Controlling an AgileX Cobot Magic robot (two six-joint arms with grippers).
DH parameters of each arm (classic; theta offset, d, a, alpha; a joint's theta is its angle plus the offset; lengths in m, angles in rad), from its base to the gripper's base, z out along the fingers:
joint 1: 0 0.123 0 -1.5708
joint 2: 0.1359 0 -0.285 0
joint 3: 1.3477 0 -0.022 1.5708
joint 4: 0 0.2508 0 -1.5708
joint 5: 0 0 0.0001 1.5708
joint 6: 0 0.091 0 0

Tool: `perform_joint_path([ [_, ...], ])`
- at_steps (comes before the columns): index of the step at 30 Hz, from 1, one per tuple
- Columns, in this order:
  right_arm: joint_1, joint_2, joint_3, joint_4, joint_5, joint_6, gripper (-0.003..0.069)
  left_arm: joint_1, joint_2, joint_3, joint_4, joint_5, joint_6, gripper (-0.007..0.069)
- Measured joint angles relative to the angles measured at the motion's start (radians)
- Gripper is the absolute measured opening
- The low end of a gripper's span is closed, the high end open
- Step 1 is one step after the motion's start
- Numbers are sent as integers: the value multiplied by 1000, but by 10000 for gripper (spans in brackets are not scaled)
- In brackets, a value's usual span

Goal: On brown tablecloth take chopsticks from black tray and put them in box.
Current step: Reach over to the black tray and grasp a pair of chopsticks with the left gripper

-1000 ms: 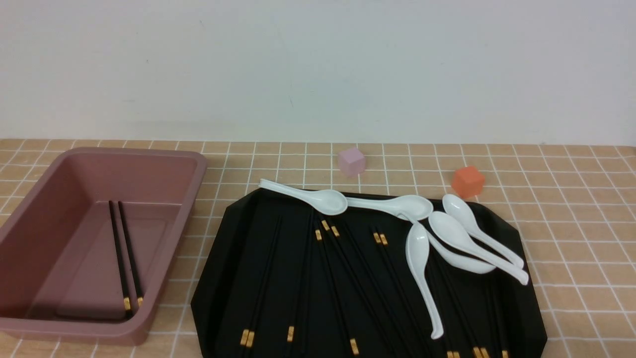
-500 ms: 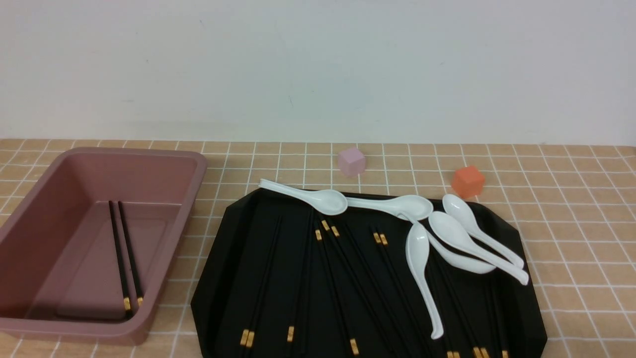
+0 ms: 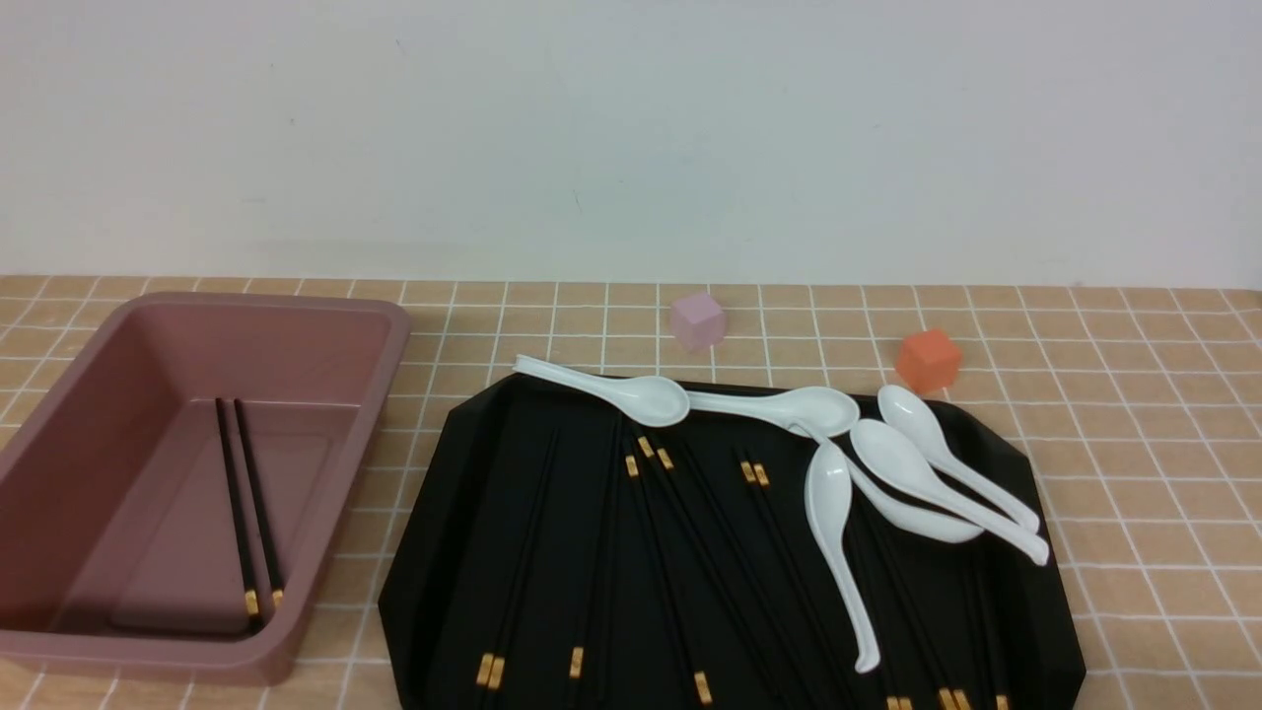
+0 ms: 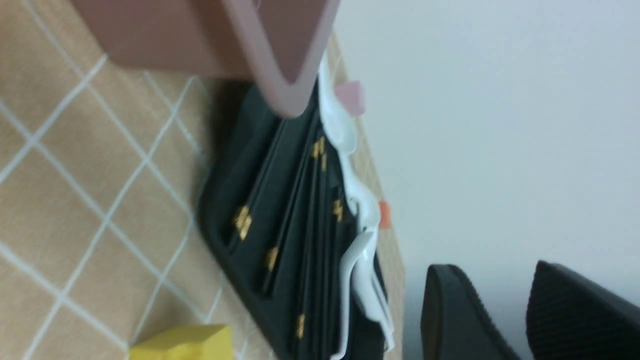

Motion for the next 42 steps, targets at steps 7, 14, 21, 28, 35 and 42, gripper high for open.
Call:
perform_joint_path([
  [7, 0, 0, 0, 0, 0, 0, 240, 1, 0, -24, -18, -67, 13, 137],
  [14, 0, 0, 0, 0, 0, 0, 240, 1, 131, -306, 24, 64, 242, -13],
  [21, 0, 0, 0, 0, 0, 0, 240, 1, 622, -649, 127, 509, 400, -13],
  [28, 0, 0, 0, 0, 0, 0, 240, -57, 1251, -944, 290, 825, 549, -13],
  [35, 0, 0, 0, 0, 0, 0, 240, -349, 1614, -1161, 446, 809, 422, -13],
  [42, 0, 0, 0, 0, 0, 0, 240, -428, 1754, -1298, 754, 783, 89, -13],
])
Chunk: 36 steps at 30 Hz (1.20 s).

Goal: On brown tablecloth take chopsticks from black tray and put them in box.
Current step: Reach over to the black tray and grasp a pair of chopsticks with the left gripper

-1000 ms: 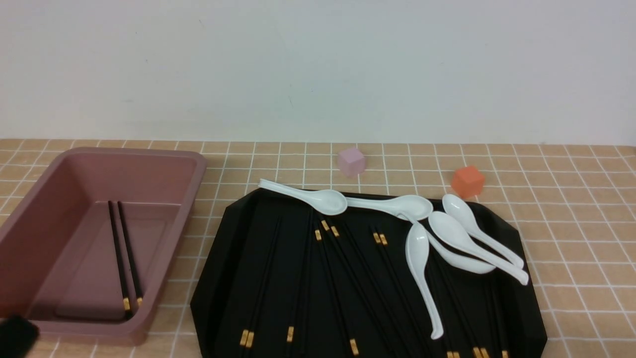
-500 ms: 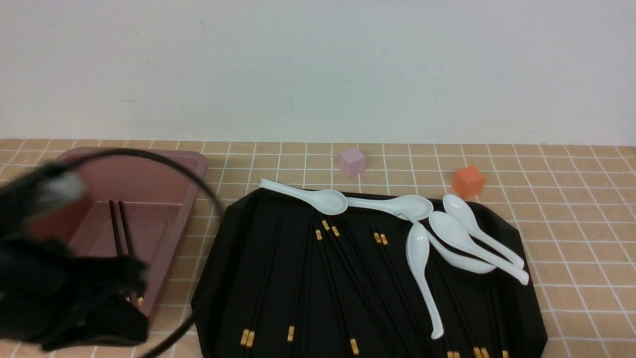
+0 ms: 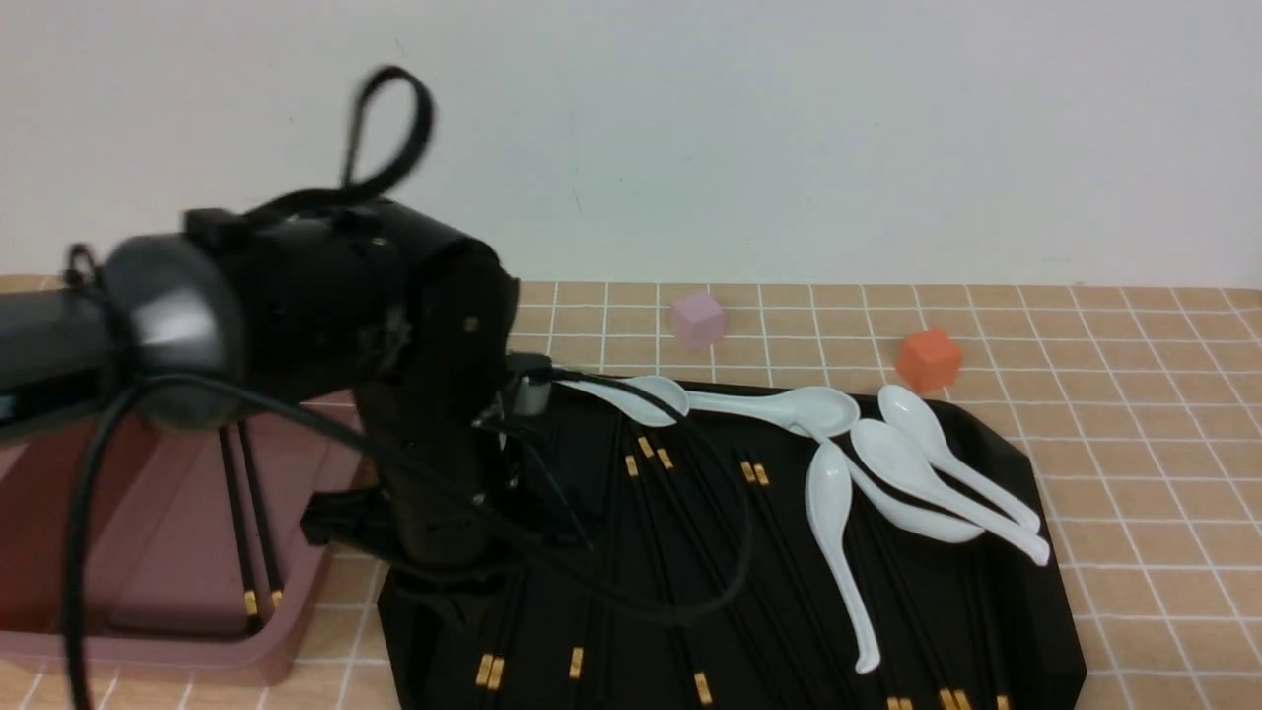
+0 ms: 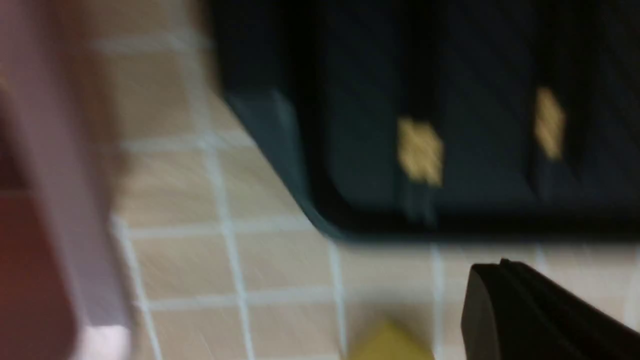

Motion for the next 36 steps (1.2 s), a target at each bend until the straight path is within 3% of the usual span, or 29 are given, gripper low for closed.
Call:
perform_joint_path([
  [5, 0, 0, 0, 0, 0, 0, 240, 0, 96, -16, 52, -72, -82, 16],
  [15, 0, 0, 0, 0, 0, 0, 240, 0, 170, -17, 85, -187, -139, 265],
  [18, 0, 0, 0, 0, 0, 0, 240, 0, 197, -17, 95, -205, -154, 299],
  [31, 0, 0, 0, 0, 0, 0, 240, 0, 260, -36, 97, -222, -190, 304],
  [36, 0, 0, 0, 0, 0, 0, 240, 0, 269, -41, 87, -225, -190, 206],
])
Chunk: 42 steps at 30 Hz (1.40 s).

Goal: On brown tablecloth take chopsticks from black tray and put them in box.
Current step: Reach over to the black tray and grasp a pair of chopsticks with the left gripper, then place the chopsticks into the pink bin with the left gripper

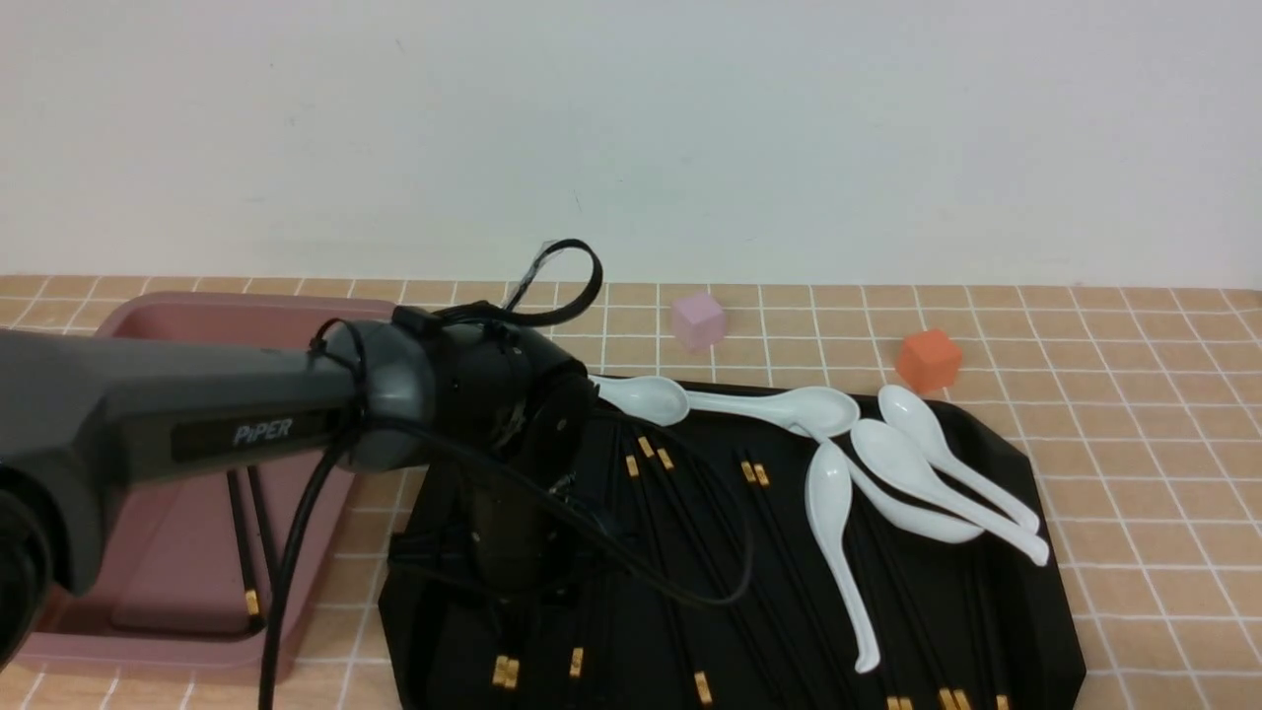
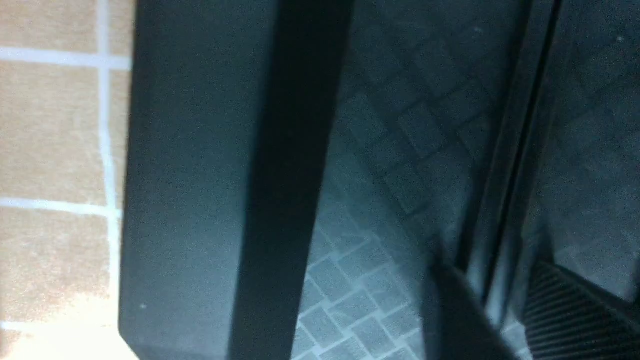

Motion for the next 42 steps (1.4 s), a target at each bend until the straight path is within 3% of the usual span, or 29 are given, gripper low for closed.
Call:
perform_joint_path([
  [4, 0, 0, 0, 0, 0, 0, 240, -1, 1, -3, -5, 0, 0, 112],
  [15, 0, 0, 0, 0, 0, 0, 240, -1, -64, 16, -41, 12, 15, 113],
  [23, 0, 0, 0, 0, 0, 0, 240, 12, -350, 17, -19, 49, 15, 113],
  [28, 0, 0, 0, 0, 0, 0, 240, 147, -485, 17, -21, 90, 45, 113],
  [35, 0, 0, 0, 0, 0, 0, 240, 494, -493, 35, -37, 168, 132, 113],
  [38, 0, 0, 0, 0, 0, 0, 240, 569, -447, 51, -40, 151, 159, 113],
  [42, 0, 0, 0, 0, 0, 0, 240, 594, -365, 55, -37, 109, 174, 113],
])
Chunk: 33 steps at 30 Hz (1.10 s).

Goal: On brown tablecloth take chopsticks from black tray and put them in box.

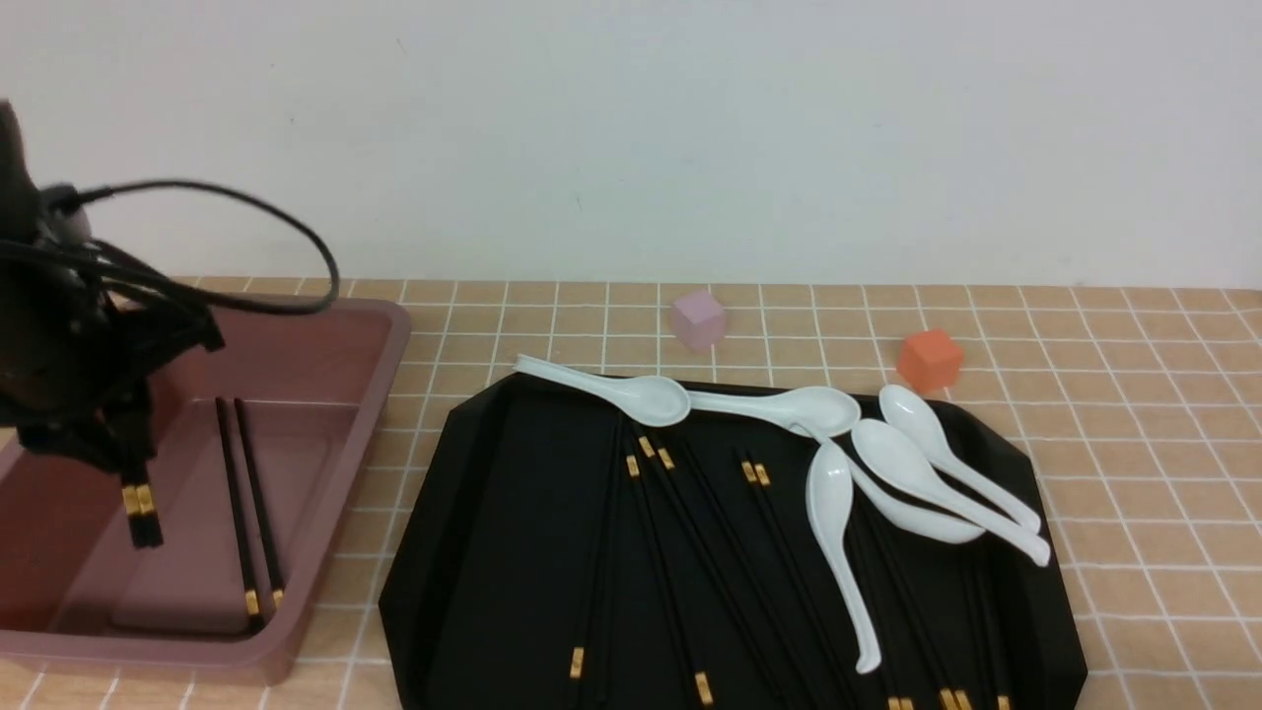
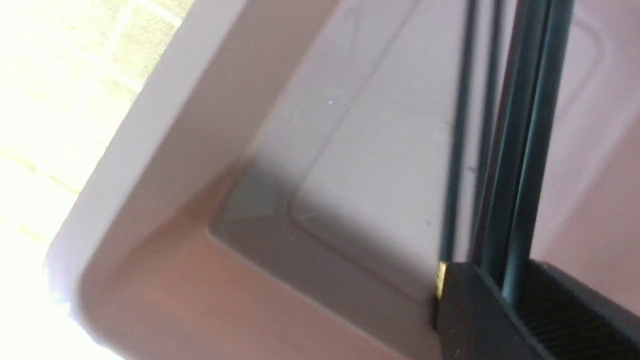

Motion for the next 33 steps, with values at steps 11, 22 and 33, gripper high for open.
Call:
perform_joint_path([
  [11, 0, 0, 0, 0, 0, 0, 240, 0, 168, 0, 1, -80, 77, 113],
  [22, 0, 0, 0, 0, 0, 0, 240, 0, 180, -33, 7, -44, 87, 192],
  [33, 0, 0, 0, 0, 0, 0, 240, 0, 71, -139, 9, 126, 124, 228],
])
